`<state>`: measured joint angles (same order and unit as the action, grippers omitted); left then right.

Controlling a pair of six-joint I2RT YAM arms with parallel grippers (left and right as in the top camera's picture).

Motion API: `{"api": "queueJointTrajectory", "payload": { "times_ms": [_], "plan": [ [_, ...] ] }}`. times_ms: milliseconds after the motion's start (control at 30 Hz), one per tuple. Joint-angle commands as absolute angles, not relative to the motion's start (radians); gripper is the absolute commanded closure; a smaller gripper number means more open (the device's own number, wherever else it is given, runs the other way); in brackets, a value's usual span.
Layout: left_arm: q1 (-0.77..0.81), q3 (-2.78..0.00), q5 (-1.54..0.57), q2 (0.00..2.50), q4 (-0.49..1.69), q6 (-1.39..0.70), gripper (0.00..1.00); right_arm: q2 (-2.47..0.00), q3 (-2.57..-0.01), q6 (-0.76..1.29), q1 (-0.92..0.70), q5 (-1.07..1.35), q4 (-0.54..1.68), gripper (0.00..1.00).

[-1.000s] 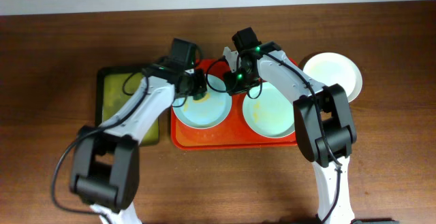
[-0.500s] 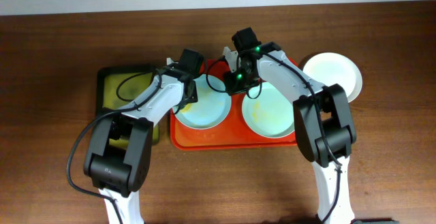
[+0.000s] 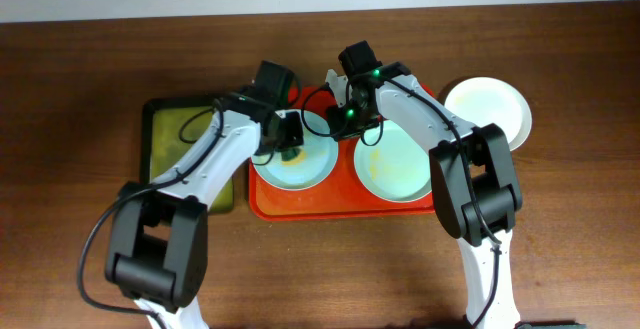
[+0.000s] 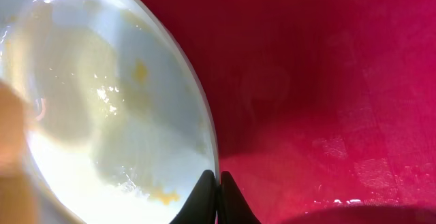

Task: Clean dirty plates on tray and stack at the side
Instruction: 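Scrub the light blue plate with the sponge in the left gripper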

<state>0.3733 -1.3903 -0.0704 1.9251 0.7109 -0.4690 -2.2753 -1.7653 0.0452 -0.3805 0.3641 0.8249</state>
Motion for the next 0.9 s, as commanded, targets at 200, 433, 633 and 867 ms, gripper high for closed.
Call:
{"api": "queueJointTrajectory", "payload": {
  "times_ms": [200, 433, 633, 867],
  "plan": [
    [0.390, -1.308, 0.236, 2.016, 0.715, -0.477, 1.00, -2.284, -1.767, 0.043, -0.385, 0.355, 0.823, 0.96],
    [0.386, -1.363, 0.509, 1.966, 0.796, -0.477, 1.00, -2.284, -1.767, 0.042, -0.385, 0.329, 0.822, 0.96],
    [0.347, -1.413, 0.255, 1.805, 0.801, -0.478, 1.00, -2.250, -1.807, -0.002, -0.385, 0.327, 0.842, 0.96],
    [0.085, -1.412, 0.198, 1.668, 0.836, -0.485, 1.00, -2.124, -1.917, -0.149, -0.448, -0.091, 0.939, 0.96]
  ]
}}
